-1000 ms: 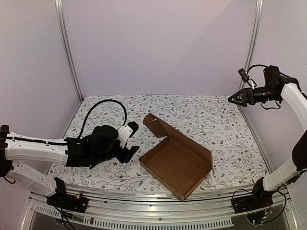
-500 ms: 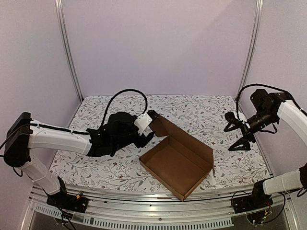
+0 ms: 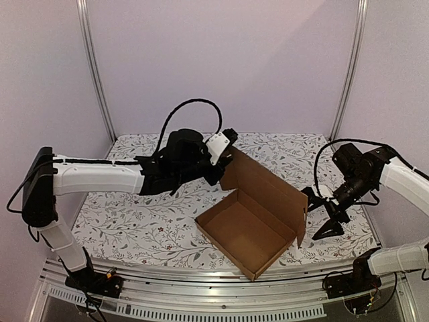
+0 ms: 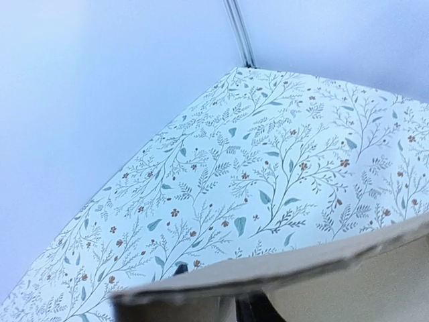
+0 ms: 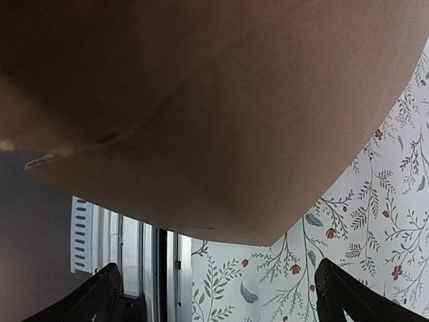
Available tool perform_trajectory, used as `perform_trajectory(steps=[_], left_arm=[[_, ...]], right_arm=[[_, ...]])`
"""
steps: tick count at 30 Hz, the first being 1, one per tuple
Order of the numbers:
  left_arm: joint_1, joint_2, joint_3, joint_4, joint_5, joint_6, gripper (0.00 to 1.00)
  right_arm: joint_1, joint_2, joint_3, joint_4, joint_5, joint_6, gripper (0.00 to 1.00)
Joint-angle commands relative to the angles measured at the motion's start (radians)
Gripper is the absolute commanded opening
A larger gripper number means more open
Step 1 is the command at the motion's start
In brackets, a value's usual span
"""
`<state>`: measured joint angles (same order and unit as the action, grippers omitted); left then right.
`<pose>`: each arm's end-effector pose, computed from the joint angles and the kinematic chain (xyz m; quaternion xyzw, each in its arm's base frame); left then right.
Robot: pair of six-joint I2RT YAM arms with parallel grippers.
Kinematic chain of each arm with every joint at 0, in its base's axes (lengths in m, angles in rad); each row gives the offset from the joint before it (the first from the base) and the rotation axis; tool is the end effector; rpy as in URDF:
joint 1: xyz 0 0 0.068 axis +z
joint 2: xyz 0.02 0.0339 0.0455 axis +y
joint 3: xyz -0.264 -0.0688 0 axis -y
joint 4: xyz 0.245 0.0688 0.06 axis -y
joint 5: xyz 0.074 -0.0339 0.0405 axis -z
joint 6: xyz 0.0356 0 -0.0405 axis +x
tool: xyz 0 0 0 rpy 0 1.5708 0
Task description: Fold the paper box
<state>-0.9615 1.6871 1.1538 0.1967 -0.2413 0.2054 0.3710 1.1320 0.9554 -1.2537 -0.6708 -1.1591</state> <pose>0.2328 -0.3187 0.2670 0.3879 0.7141 -0.1208 0.5701 0.1540 0.0836 0.2676 -0.6690 0.6635 0.2777 0.1873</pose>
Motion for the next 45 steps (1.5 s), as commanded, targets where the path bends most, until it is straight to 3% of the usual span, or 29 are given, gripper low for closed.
perform_trajectory(steps=[1, 11, 19, 22, 28, 32, 35, 41, 45], left_arm=[[0.013, 0.038, 0.100, -0.185, 0.079, -0.070, 0.21], [0.013, 0.097, 0.268, -0.414, 0.153, -0.197, 0.15], [0.013, 0.165, 0.453, -0.611, 0.184, -0.260, 0.11], [0.014, 0.194, 0.535, -0.699, 0.185, -0.269, 0.10], [0.038, 0.265, 0.700, -0.869, 0.174, -0.289, 0.09], [0.079, 0.287, 0.742, -0.908, 0.167, -0.268, 0.08], [0.109, 0.284, 0.743, -0.888, 0.180, -0.245, 0.07], [0.158, 0.328, 0.798, -0.875, 0.232, -0.211, 0.07], [0.178, 0.375, 0.873, -0.921, 0.280, -0.229, 0.06]], right_arm=[[0.010, 0.044, 0.007, 0.139, -0.056, 0.212, 0.99], [0.037, 0.051, -0.013, 0.368, 0.048, 0.475, 0.99], [0.041, 0.119, 0.024, 0.353, 0.057, 0.521, 0.98], [0.041, 0.119, 0.034, 0.278, 0.034, 0.456, 0.99], [0.038, 0.041, 0.010, 0.072, 0.062, 0.128, 0.99], [0.035, 0.043, -0.005, -0.006, 0.050, -0.009, 0.99], [0.035, 0.039, -0.013, 0.086, -0.008, 0.033, 0.99], [0.036, 0.080, -0.022, 0.500, -0.054, 0.369, 0.99], [0.051, 0.152, -0.010, 0.657, -0.035, 0.528, 0.99]])
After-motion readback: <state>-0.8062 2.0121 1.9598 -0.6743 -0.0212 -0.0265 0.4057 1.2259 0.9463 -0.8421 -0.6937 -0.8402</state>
